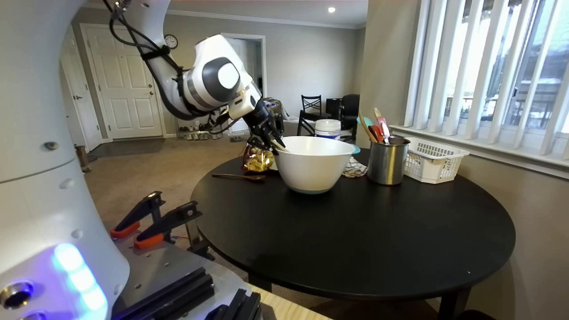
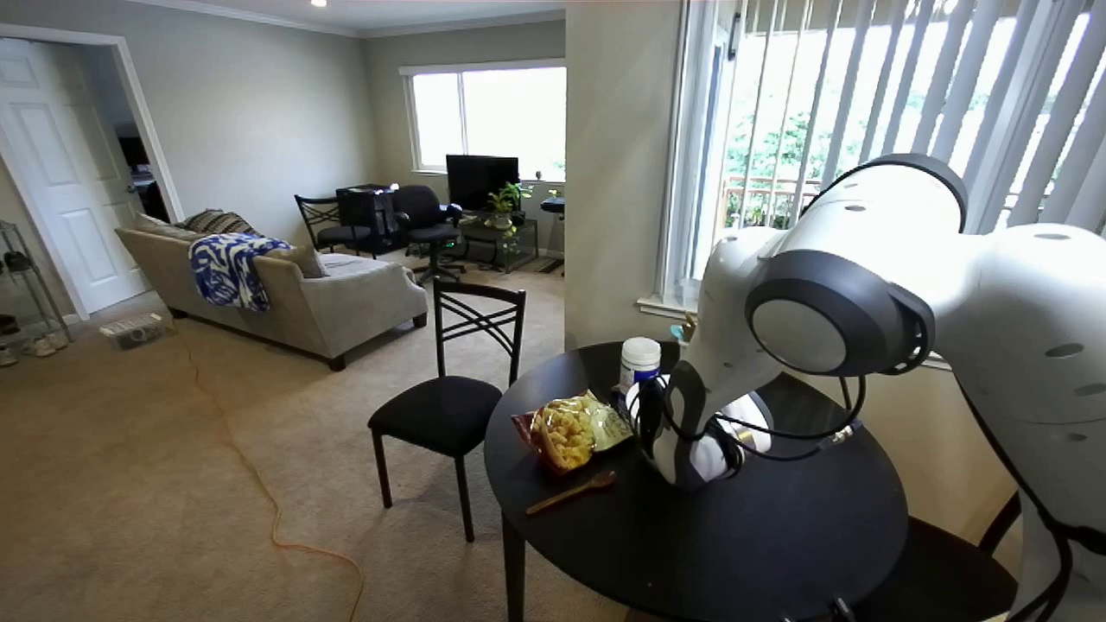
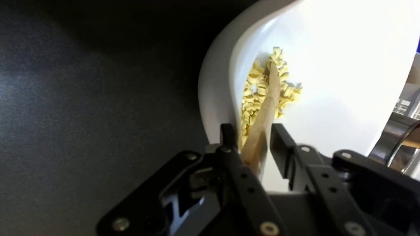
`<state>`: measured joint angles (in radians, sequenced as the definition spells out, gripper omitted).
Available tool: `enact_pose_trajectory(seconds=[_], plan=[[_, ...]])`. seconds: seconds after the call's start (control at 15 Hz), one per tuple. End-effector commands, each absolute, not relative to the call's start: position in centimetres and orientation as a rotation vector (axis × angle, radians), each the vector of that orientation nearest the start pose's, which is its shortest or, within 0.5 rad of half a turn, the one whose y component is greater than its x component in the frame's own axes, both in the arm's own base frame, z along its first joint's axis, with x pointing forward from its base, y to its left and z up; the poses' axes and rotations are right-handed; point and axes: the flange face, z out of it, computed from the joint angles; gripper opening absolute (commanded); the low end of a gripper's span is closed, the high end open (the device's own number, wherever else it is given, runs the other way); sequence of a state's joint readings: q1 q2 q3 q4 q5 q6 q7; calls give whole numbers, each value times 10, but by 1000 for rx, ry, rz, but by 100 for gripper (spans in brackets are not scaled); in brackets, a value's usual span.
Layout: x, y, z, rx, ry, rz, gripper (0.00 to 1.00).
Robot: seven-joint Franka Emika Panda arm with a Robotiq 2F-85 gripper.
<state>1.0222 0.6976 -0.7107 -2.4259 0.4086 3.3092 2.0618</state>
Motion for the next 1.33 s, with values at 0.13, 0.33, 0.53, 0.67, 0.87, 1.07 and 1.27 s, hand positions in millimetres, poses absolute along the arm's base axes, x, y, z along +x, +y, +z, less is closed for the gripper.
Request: enact_pose_trajectory(seconds=[0.13, 0.33, 0.53, 0.67, 0.87, 1.07, 1.27], plan=[[489, 82, 154, -1554, 2302, -770, 52], [487, 82, 152, -1560, 2308, -757, 69], [487, 81, 151, -1562, 2312, -752, 88], [487, 79, 152, -1563, 2314, -756, 98], [486, 76, 156, -1560, 2311, -761, 100], [485, 77, 169, -1544, 2286, -764, 100], [484, 78, 178, -1535, 2267, -761, 100]])
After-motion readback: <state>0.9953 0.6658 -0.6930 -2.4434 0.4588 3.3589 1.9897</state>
